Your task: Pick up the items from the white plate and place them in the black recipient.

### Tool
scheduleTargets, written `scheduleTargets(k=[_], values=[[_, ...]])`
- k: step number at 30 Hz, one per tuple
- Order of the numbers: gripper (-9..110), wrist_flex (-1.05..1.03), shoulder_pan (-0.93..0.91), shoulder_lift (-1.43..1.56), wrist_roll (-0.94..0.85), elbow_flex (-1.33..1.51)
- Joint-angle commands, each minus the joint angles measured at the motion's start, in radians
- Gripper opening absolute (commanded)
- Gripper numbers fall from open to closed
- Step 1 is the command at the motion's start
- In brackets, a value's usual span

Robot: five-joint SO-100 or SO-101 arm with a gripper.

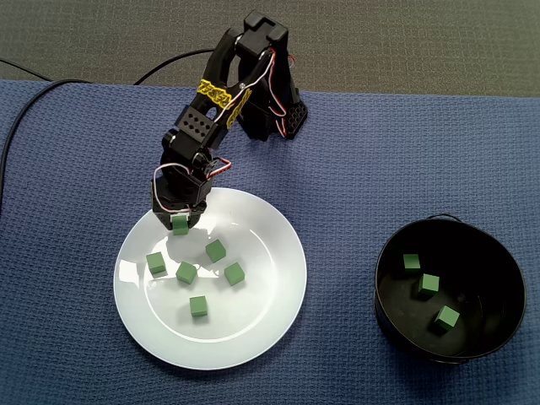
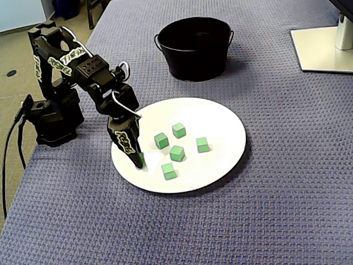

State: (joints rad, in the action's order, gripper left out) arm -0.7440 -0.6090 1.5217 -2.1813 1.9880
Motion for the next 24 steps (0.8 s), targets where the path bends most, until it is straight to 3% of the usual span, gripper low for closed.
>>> scheduleTargets(k=[1,5,9,13,19,24], values=[[0,-0.209,0.018,0.135,0.112,-0.114],[0,-0.477,0.106,0.241,0.448,-0.370],[0,-0.502,0.253,0.351,0.946,-0.568],[0,-0.537,0.462,0.428,1.275,-0.739],[0,-0.308,0.896,0.426,1.417,-0.810],[0,-0.163,1.134,0.135,1.422,-0.888]])
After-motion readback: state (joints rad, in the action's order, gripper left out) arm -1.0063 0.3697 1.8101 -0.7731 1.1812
